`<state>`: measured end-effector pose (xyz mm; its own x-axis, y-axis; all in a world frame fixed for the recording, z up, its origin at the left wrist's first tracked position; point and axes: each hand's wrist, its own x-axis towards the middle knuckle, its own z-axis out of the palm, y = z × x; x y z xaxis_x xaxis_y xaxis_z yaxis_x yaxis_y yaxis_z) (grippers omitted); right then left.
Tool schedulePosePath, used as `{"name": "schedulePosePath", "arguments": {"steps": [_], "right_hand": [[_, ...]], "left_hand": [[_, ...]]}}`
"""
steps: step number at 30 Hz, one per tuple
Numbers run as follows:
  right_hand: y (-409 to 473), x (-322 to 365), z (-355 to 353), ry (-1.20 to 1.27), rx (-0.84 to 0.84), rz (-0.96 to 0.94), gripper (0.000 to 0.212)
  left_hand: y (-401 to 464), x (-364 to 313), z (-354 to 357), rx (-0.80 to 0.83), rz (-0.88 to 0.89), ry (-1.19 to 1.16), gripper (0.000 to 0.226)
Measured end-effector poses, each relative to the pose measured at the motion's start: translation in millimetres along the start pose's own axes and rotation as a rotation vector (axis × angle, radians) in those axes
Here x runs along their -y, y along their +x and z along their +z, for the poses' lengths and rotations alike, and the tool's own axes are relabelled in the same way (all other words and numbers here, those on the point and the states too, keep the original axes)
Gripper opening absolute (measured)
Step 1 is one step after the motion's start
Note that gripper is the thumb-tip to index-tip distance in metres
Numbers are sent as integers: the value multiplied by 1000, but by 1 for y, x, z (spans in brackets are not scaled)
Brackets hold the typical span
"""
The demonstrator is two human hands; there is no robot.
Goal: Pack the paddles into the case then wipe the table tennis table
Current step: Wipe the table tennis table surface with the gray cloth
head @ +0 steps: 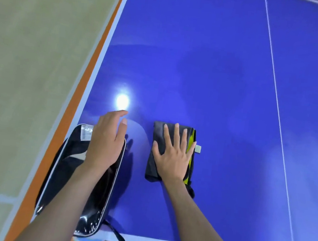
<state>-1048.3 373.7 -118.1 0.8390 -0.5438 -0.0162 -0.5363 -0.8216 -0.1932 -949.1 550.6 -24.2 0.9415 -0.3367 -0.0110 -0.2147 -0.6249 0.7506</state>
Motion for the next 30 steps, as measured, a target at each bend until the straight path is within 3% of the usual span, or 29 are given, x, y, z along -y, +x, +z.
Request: {"name": "schedulePosePath", "arguments": {"steps": [6, 15, 20, 25, 30], "right_hand": [[-83, -13, -4, 17, 15, 35, 69], [-189, -15, -7, 19, 80, -32, 68], [-196, -17, -14, 53, 162, -43, 69], [-181, -18, -40, 114, 365, -56, 73], [-168, 9, -69, 245, 274, -44, 58]], "left_hand": [[-59, -6, 2, -2, 19, 49, 32], [-134, -12, -12, 20, 55, 151, 30], [-163, -11, -25, 31, 32, 225, 29], [-175, -6, -44, 47, -1, 275, 32], [-165, 10, -66, 68, -77, 310, 35]]}}
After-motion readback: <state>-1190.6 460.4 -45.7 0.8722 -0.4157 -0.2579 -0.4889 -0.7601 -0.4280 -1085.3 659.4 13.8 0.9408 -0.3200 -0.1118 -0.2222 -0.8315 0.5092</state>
